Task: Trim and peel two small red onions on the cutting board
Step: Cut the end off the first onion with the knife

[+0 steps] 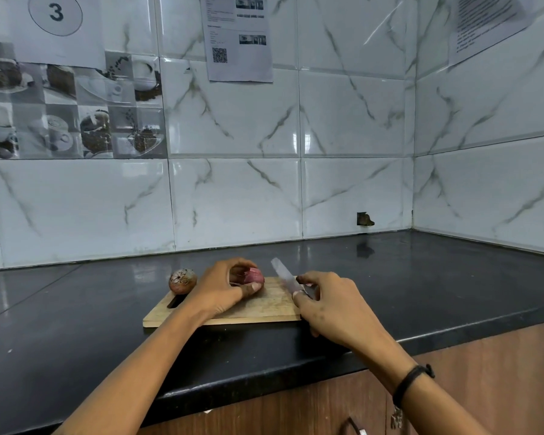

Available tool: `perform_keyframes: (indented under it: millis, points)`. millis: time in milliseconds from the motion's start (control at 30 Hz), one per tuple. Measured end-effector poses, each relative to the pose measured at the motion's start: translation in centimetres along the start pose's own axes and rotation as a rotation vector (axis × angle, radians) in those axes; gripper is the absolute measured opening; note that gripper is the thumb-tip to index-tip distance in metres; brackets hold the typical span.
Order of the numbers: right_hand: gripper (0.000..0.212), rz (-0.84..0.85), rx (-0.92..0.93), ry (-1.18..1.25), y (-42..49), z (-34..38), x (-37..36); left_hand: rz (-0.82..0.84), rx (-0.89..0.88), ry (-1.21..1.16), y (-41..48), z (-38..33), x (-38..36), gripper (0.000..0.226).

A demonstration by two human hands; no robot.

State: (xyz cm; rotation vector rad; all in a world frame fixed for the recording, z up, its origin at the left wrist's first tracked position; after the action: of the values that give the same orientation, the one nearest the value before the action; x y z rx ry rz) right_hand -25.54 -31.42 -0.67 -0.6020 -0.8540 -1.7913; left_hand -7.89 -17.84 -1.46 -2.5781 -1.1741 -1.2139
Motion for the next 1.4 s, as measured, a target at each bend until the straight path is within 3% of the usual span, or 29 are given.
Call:
perform_keyframes:
  millis: [167, 567, 733, 800, 967, 1167, 1400]
  points:
    - [0.037, 0.023, 0.047, 0.143, 0.7, 0.6, -1.3, 0.007, 0.014, -0.122, 0.3, 1.0, 0.1, 0.036]
    - [0.030, -0.004, 0.159, 0.148, 1.5, 0.8, -2.4, -0.044, -0.019, -0.123, 0.3, 0.4, -0.1, 0.032]
    - [0.020, -0.006, 0.180, 0.085, 1.7, 0.9, -2.3, -0.070, 0.000, -0.044, 0.3, 0.1, 0.0, 0.033]
    - [0.029, 0.000, 0.182, 0.004, 1.8, 1.2, -2.3, -0.081, 0.019, -0.012, 0.2, -0.2, 0.0, 0.034]
    - [0.026, 0.058, 0.148, -0.094, 2.7, 1.5, -2.0, -0.109, 0.027, 0.151, -0.3, -1.6, -0.2, 0.036]
    - [0.022, 0.108, 0.101, -0.178, 3.8, 2.6, -1.9, -0.089, 0.010, 0.258, -0.9, -2.9, -0.5, 0.017]
    - [0.022, 0.164, 0.029, -0.194, 6.1, 3.1, -2.5, -0.060, 0.035, 0.329, -0.3, -2.5, -0.7, 0.032]
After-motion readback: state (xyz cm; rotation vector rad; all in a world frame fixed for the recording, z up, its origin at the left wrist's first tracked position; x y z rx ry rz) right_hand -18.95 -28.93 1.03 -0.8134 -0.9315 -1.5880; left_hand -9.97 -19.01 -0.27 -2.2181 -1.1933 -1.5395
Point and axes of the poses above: each hand's wrist, its own y-axis towards the middle knuckle, its own x-axis out of the back of the hand, z = x × y, the point moved 6 cm from there along y, towards the middle knuckle, and after that the axes turned 13 degrees about z, right-handed, at the moved point
